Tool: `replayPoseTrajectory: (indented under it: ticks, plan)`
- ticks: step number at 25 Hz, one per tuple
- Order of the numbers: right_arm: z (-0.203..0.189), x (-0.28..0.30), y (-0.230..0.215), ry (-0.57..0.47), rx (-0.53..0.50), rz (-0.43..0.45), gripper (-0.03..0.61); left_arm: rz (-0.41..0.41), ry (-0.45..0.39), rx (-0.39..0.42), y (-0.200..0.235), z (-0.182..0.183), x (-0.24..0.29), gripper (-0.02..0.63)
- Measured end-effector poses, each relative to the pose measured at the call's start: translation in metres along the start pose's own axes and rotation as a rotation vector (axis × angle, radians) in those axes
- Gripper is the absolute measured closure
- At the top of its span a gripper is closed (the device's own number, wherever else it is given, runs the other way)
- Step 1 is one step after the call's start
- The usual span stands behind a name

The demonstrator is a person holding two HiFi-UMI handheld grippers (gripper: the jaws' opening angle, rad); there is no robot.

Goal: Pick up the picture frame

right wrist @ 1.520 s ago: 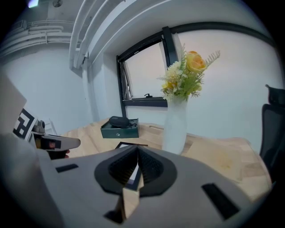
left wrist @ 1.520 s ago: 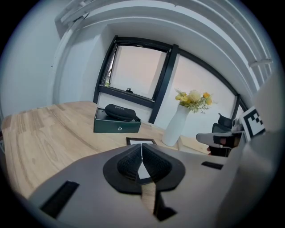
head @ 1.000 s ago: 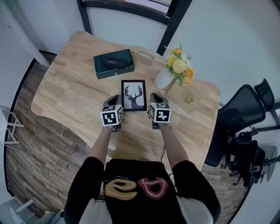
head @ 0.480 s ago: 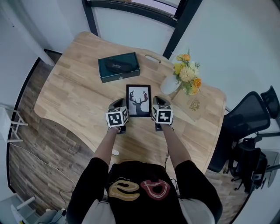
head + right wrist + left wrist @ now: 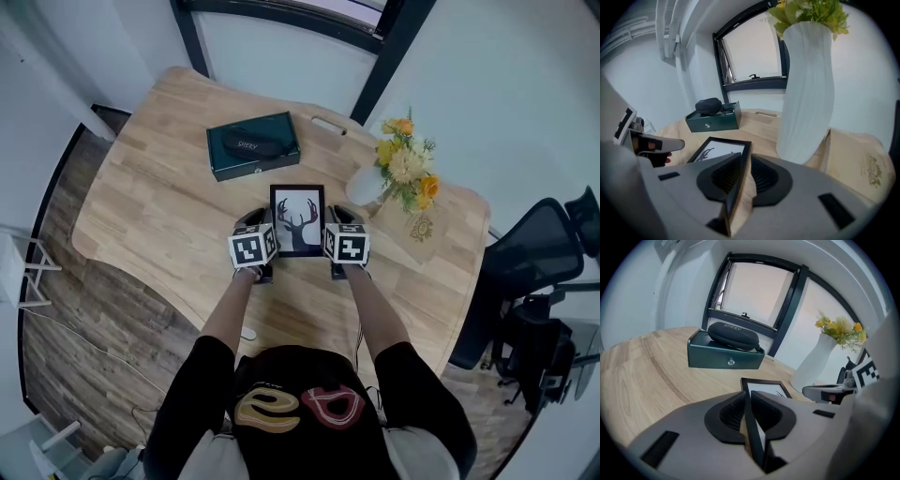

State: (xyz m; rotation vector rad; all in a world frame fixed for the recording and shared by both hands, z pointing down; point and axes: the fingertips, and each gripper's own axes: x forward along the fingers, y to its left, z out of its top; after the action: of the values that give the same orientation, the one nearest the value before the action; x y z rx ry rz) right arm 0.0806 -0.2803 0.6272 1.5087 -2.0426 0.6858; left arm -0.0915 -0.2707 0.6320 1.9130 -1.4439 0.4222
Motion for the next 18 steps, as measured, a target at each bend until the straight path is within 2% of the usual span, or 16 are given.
replayPoseTrajectory:
  ticks: [1, 2, 3, 6, 9, 14, 18]
  plan:
    - [0.001, 0.002, 0.001, 0.001, 0.002, 0.004, 0.512, -0.002, 0.000, -0.017, 0.001, 0.001, 0.002, 0.566]
    - [0.001, 0.004, 0.001, 0.001, 0.006, 0.010, 0.503, -0.005, 0.002, -0.029, 0.002, 0.002, 0.003, 0.517]
    - [0.002, 0.006, 0.002, 0.000, 0.012, 0.017, 0.502, -0.008, 0.008, -0.032, 0.002, 0.003, 0.005, 0.508]
    - [0.001, 0.015, 0.006, 0.008, 0.024, 0.039, 0.495, -0.001, 0.039, -0.009, 0.005, -0.001, 0.012, 0.499]
    - [-0.005, 0.023, 0.006, 0.035, 0.019, 0.037, 0.483, -0.001, 0.075, -0.018, 0.008, -0.007, 0.019, 0.472]
    - [-0.013, 0.033, 0.005, 0.079, 0.021, 0.030, 0.483, 0.022, 0.120, -0.015, 0.012, -0.014, 0.026, 0.464]
    - [-0.018, 0.037, 0.006, 0.099, 0.028, 0.032, 0.468, 0.001, 0.141, -0.013, 0.003, -0.015, 0.028, 0.445]
